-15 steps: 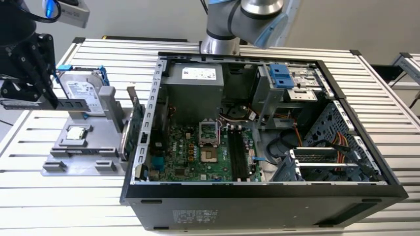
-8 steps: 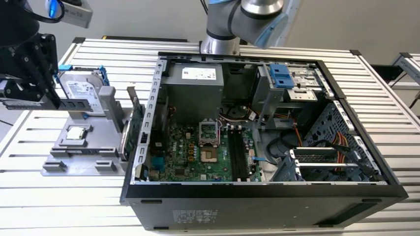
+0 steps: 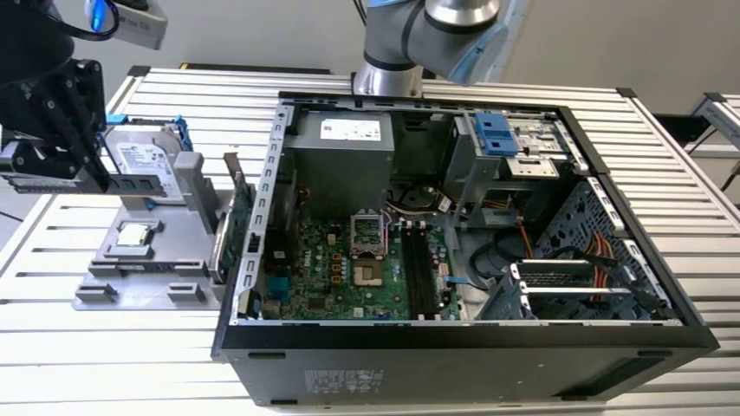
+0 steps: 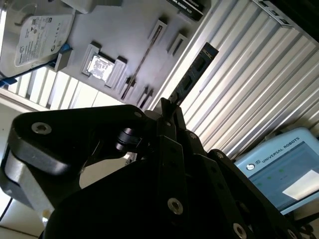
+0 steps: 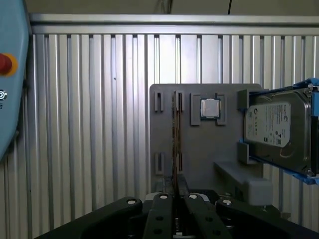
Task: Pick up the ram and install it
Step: 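Pick up the ram and move it above insertion slot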
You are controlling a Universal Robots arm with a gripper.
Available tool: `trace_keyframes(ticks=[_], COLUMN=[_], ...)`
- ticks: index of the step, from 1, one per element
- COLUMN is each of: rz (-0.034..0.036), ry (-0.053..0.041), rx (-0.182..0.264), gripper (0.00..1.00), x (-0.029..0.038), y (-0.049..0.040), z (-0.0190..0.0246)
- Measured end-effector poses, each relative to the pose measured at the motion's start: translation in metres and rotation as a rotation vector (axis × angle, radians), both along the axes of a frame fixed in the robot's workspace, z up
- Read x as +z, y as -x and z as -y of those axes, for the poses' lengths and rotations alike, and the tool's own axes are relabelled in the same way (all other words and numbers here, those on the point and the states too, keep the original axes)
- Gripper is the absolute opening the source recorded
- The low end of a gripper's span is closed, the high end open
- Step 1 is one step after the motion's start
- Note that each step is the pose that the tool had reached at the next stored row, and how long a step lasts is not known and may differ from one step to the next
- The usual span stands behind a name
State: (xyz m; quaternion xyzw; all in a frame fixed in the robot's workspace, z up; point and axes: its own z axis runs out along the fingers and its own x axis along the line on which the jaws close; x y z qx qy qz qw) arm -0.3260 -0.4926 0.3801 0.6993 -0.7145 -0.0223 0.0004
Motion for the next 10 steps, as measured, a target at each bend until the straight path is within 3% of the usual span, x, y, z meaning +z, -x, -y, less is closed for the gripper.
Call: trace_keyframes(ticks=[10], rz=[0.0], ry=[0.0], rx=[0.0], gripper=[0.0], x=[0.0], y=[-0.0028], z=[0.0])
